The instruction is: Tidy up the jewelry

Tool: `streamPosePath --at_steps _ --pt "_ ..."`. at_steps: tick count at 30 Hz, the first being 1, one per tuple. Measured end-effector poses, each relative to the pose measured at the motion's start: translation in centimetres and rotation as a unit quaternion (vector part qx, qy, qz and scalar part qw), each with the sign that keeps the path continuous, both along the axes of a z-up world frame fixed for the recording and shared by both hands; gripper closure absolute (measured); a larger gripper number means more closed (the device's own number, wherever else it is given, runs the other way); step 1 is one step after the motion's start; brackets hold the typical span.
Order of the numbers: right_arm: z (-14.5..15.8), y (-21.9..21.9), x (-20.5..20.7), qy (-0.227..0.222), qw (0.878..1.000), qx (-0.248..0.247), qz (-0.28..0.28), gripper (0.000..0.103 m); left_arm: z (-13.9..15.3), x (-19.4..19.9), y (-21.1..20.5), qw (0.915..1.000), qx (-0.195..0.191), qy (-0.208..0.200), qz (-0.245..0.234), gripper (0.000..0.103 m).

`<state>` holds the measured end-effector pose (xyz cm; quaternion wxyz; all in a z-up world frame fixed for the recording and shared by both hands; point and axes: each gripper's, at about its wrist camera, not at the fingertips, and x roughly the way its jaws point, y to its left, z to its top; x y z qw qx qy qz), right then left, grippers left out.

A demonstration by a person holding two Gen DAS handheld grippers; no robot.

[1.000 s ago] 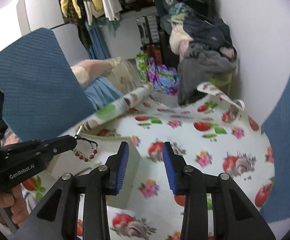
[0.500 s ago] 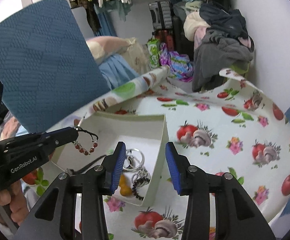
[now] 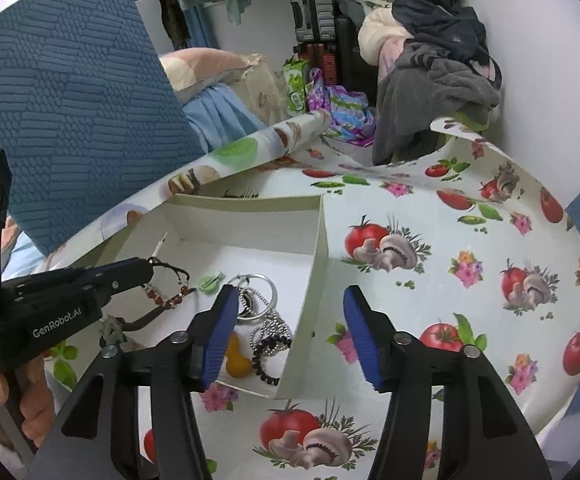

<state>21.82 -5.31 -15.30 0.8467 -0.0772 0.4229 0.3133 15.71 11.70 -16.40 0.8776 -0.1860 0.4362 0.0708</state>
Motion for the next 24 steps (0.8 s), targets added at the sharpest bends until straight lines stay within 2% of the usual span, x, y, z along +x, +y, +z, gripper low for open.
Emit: streamPosePath --at_steps 2,4,5,6,7,8,9,13,15,17,18,20,24 --pt "0.7 -0.3 0.0 -0.008 1.0 0.003 -0.002 0.035 0.6 -0.3 0.1 0.9999 0.007 -0.009 0.009 0.098" --pt "1.4 -0.6 0.0 -0.019 1.0 0.003 -0.006 0.029 1.0 -0.4 0.3 0.9999 0.004 -0.007 0.01 0.092" --pt "1.8 -0.7 0.0 -0.022 1.0 0.003 -0.009 0.027 1.3 -0.3 0.3 0.9999 0.005 -0.005 0.009 0.078" --pt "2.1 -0.9 0.1 -0.024 1.0 0.003 -0.012 0.023 1.6 -0.4 0.3 0.9998 0.012 -0.003 0.012 0.057" --pt "2.6 -1.1 0.1 -0.027 1.0 0.004 -0.014 0.022 2.3 -0.6 0.2 0.9992 0.031 -0.005 0.023 0.046" --pt "3.0 -1.2 0.1 -0.029 0.999 0.007 -0.016 0.022 2.9 -0.9 0.2 0.9985 0.045 -0.011 0.03 0.029" --pt "3.5 -1.4 0.0 -0.032 0.999 0.01 -0.016 0.021 3.8 -1.4 0.0 0.9974 0.059 -0.024 0.035 0.024" --pt "6.4 -2.3 -0.5 -0.051 0.998 0.023 -0.027 0.013 6.5 -2.3 0.0 0.9965 0.068 -0.035 0.033 0.024" --pt "8.2 -2.8 -1.1 -0.063 0.997 0.039 -0.028 0.011 8.4 -3.2 -0.2 0.9951 0.079 -0.048 0.035 0.02" --pt "10.0 -3.3 -1.8 -0.076 0.995 0.057 -0.027 0.006 9.8 -4.0 -0.2 0.9948 0.074 -0.059 0.039 0.019" --pt "11.1 -3.7 -2.4 -0.086 0.994 0.065 -0.028 0.003 10.8 -4.7 -0.2 0.9952 0.059 -0.07 0.035 0.019" --pt "12.7 -4.0 -3.3 -0.1 0.992 0.077 -0.026 0.001 12.4 -5.8 -0.4 0.9942 0.048 -0.09 0.034 0.018" --pt "15.7 -4.9 -5.8 -0.131 0.986 0.102 -0.016 0.0 15.1 -8.1 -0.9 0.9901 0.063 -0.115 0.049 0.015"
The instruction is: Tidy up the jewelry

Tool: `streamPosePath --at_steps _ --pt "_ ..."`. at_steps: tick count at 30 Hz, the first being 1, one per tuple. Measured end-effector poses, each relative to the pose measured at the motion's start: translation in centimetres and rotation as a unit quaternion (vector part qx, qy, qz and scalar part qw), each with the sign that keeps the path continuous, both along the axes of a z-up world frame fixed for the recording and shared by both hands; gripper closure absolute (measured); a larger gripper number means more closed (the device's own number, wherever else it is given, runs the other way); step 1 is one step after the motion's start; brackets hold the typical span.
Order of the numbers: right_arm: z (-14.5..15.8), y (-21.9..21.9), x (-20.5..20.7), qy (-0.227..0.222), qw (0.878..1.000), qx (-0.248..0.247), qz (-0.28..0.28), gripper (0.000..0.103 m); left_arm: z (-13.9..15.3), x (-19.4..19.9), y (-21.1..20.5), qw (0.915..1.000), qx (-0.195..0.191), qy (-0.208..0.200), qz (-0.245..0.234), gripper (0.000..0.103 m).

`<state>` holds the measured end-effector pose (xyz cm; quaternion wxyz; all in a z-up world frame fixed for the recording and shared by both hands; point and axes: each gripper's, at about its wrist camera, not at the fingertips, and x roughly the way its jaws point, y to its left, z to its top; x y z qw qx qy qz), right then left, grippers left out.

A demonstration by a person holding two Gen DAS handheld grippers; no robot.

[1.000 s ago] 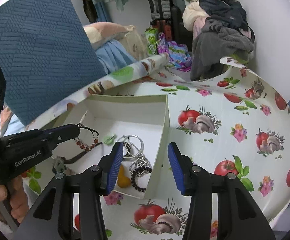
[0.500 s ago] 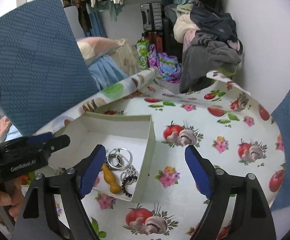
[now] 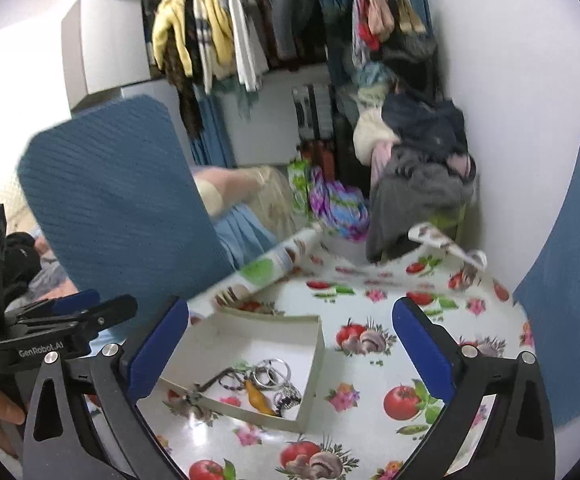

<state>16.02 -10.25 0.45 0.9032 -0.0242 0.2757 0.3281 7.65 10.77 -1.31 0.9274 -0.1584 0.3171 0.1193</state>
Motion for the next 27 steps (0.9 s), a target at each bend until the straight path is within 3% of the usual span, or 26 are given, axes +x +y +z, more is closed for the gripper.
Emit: streamPosePath --at_steps 5,12,27 --pt "1.8 -0.9 -2.7 -0.026 1.0 0.003 -0.001 0.0 1.9 -2.5 -1.1 0.999 0.041 -0.011 0.015 0.012" --pt "1.1 -1.7 -5.3 -0.035 0.999 0.006 0.002 0.0 0.9 -4.6 -1.3 0.9985 0.045 0.005 0.032 0.011" --pt "-5.7 -3.4 -7.0 0.03 0.999 -0.042 -0.012 0.0 -3.6 -5.9 -2.6 0.9977 0.028 0.054 0.029 0.01"
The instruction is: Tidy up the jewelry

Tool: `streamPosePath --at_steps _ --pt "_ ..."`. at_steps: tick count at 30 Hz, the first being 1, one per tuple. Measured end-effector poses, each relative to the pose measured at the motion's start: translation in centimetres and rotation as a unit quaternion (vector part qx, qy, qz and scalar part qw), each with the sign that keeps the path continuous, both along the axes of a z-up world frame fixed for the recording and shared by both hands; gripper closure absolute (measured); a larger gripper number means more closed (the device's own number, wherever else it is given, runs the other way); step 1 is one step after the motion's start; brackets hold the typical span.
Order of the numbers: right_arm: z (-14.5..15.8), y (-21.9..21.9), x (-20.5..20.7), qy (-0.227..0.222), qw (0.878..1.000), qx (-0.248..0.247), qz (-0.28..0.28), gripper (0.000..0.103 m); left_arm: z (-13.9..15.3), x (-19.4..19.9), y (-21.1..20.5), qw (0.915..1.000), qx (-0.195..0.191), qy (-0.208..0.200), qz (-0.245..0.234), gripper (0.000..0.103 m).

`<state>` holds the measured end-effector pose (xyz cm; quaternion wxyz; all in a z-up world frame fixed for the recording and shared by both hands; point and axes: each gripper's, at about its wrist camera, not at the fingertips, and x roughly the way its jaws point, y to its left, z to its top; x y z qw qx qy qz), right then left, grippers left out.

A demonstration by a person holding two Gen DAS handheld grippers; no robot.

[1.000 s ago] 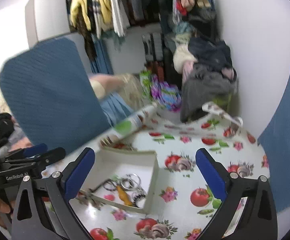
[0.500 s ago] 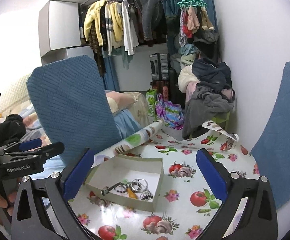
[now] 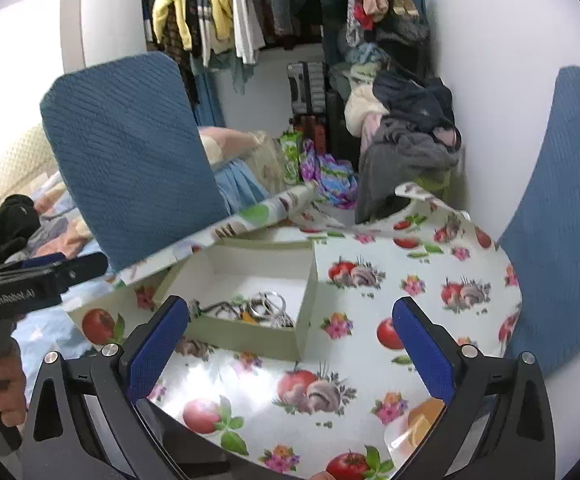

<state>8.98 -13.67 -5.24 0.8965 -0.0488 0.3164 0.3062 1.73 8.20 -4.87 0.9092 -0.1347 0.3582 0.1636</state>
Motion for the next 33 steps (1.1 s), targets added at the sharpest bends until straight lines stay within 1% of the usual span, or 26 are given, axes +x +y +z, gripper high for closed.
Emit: streamPosePath --at_steps 4,9,13,16,23,29,31,33 --pt "-0.7 -0.4 0.0 0.007 1.0 0.005 -0.008 0.0 -0.4 0.3 -0.3 0.9999 0.002 0.007 -0.008 0.01" --pt "-1.2 -0.3 0.3 0.007 1.0 0.002 -0.011 0.0 -0.8 0.6 -0.2 0.9999 -0.008 -0.003 -0.006 0.01" --pt "-1.4 0.0 0.6 0.007 1.0 -0.003 -0.017 0.0 -1.4 0.8 -0.1 0.9999 -0.007 0.01 -0.006 0.01" --pt "-1.4 0.0 0.7 0.011 1.0 0.002 -0.021 0.0 -1.9 0.8 0.0 0.9998 -0.009 0.018 -0.005 0.01" --pt "-1.7 -0.1 0.8 0.013 1.0 0.002 -0.028 0.0 -2.3 0.6 0.2 0.9996 -0.007 0.027 0.0 0.01" --pt "-1.7 -0.4 0.8 0.014 0.999 0.009 -0.035 0.0 -2.5 0.7 0.1 0.9994 0.002 0.034 0.001 0.009" --pt "-1.7 -0.4 0.8 0.011 0.999 0.007 -0.038 0.0 -2.5 0.7 0.0 0.9994 0.005 0.035 0.003 0.007" --pt "-1.8 -0.6 0.8 0.012 0.999 0.008 -0.041 0.0 -2.3 0.5 -0.2 0.9989 0.026 0.036 0.013 0.003"
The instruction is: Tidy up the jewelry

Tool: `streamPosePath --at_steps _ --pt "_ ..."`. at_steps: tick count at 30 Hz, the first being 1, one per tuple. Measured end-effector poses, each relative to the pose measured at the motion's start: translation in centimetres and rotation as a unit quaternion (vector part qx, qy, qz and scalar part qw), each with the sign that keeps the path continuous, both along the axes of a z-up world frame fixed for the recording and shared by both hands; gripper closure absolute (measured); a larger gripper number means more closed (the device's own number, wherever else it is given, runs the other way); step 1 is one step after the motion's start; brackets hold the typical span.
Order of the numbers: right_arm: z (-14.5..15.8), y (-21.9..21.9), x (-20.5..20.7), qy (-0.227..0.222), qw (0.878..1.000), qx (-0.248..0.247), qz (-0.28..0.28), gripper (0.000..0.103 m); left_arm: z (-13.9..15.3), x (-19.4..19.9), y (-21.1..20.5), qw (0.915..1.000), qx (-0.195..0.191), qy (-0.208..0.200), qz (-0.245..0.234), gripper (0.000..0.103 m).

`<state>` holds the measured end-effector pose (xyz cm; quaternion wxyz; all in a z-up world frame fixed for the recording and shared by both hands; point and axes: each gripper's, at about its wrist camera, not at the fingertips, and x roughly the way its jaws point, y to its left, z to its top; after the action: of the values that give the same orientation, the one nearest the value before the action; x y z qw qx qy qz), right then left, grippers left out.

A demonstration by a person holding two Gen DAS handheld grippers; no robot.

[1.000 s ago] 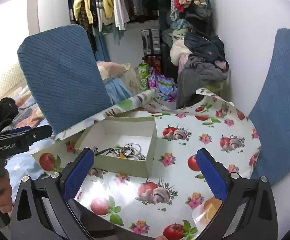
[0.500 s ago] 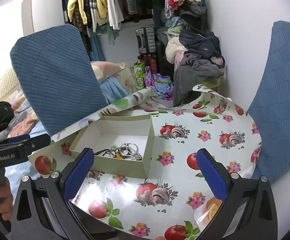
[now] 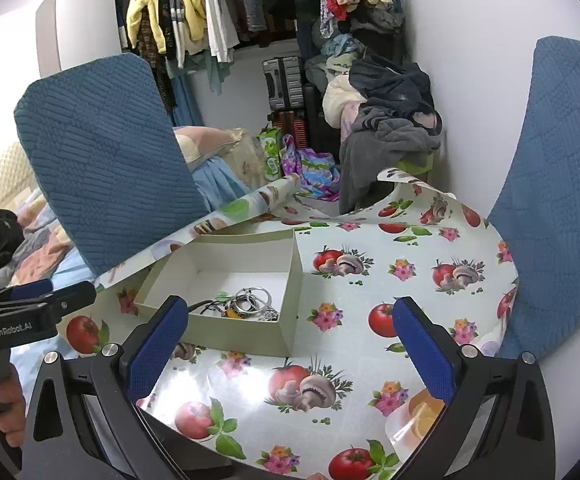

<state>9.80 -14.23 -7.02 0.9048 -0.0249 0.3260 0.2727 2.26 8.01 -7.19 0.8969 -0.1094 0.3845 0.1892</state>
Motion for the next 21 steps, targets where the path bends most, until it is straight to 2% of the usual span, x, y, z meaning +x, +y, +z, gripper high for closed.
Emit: streamPosePath --at_steps 21 --pt "-0.68 -0.09 0.32 0.002 1.0 -0.009 -0.009 0.0 -0.84 0.41 -0.11 0.9999 -0.009 0.009 -0.007 0.001"
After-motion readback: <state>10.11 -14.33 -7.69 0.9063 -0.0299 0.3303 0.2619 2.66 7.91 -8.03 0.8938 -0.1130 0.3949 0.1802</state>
